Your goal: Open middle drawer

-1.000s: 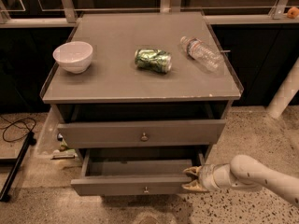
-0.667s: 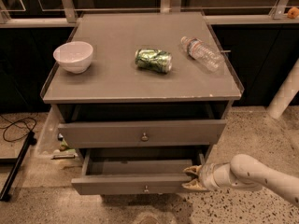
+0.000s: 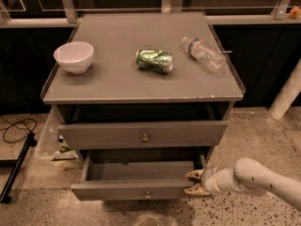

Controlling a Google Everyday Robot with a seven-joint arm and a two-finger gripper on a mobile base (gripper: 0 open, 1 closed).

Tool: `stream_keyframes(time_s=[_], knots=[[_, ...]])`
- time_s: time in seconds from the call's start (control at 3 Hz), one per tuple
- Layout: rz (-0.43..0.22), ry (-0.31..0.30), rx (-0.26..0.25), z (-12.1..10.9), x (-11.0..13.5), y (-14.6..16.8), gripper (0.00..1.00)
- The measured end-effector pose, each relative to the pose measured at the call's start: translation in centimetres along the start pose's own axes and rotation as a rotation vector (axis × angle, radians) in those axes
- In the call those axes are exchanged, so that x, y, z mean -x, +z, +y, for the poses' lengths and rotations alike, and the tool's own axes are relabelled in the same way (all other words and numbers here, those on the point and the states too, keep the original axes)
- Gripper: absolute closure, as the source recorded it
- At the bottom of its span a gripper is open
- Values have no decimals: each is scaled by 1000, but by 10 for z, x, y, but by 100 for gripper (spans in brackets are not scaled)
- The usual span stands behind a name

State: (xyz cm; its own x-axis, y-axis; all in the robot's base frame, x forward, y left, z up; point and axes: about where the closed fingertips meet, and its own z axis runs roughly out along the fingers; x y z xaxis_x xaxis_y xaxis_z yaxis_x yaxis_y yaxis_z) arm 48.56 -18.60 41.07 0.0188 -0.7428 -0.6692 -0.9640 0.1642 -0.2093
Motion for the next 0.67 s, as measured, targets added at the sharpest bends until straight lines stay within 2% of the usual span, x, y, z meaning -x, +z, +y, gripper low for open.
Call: stream_keyframes(time_s=[0.67], knots=[[6,13,7,-3,-2,10,27]])
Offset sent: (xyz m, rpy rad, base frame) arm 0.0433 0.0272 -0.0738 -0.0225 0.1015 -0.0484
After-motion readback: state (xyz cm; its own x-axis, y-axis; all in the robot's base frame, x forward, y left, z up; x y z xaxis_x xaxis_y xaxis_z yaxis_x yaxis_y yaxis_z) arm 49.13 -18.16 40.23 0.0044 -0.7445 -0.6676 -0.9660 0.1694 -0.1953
